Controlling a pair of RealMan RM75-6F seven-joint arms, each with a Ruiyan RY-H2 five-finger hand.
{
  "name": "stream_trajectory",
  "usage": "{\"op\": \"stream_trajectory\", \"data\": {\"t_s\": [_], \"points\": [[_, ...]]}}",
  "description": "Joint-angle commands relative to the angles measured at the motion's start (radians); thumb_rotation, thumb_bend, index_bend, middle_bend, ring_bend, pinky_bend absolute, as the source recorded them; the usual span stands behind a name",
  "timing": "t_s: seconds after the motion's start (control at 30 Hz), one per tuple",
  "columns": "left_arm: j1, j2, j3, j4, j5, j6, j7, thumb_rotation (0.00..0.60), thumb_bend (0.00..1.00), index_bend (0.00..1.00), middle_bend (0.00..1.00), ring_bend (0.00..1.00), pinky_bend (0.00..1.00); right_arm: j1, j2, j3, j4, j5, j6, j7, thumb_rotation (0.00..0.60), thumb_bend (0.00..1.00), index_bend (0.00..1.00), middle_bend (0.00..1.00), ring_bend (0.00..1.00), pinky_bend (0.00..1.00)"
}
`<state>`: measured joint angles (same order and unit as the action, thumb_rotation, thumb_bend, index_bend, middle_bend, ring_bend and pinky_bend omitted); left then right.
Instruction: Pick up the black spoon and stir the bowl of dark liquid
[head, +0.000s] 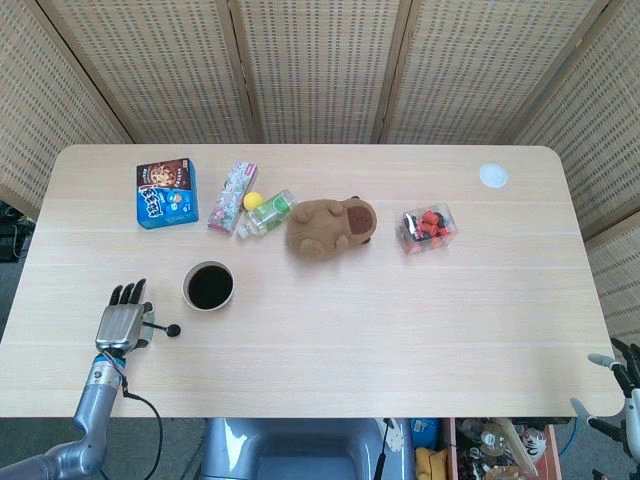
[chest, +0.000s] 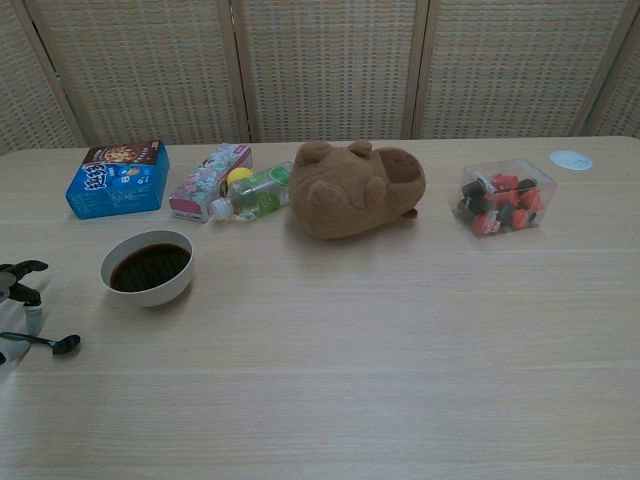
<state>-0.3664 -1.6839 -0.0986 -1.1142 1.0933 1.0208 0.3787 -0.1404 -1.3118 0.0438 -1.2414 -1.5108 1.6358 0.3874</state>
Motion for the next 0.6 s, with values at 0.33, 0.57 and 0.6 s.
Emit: {"op": "stream_trajectory", "data": {"t_s": [0.33,0.57,0.6], "points": [[0.002,0.001,0.002,-0.002,0.022,0.021,-0.017,0.6,0.41,0.58,0.0,0.0,0.0,0.0,0.003,0.0,-0.008,-0.002,0.001,-0.006,0.6,0.3,0.35,0.21,0.1,0.24],[0.004,0.014,0.0,-0.017,0.029,0.032,-0.021,0.6,0.41,0.59,0.0,0.0,0.0,-0.001,0.004,0.0,-0.009,-0.004,0.003,-0.007,0.6,0.3,0.35,0.21,0.1,0.24],[0.005,0.017,0.0,-0.022,0.032,0.036,-0.023,0.6,0.41,0.59,0.0,0.0,0.0,-0.001,0.004,0.0,-0.009,-0.004,0.003,-0.006,0.6,0.3,0.35,0.21,0.1,0.24]]}}
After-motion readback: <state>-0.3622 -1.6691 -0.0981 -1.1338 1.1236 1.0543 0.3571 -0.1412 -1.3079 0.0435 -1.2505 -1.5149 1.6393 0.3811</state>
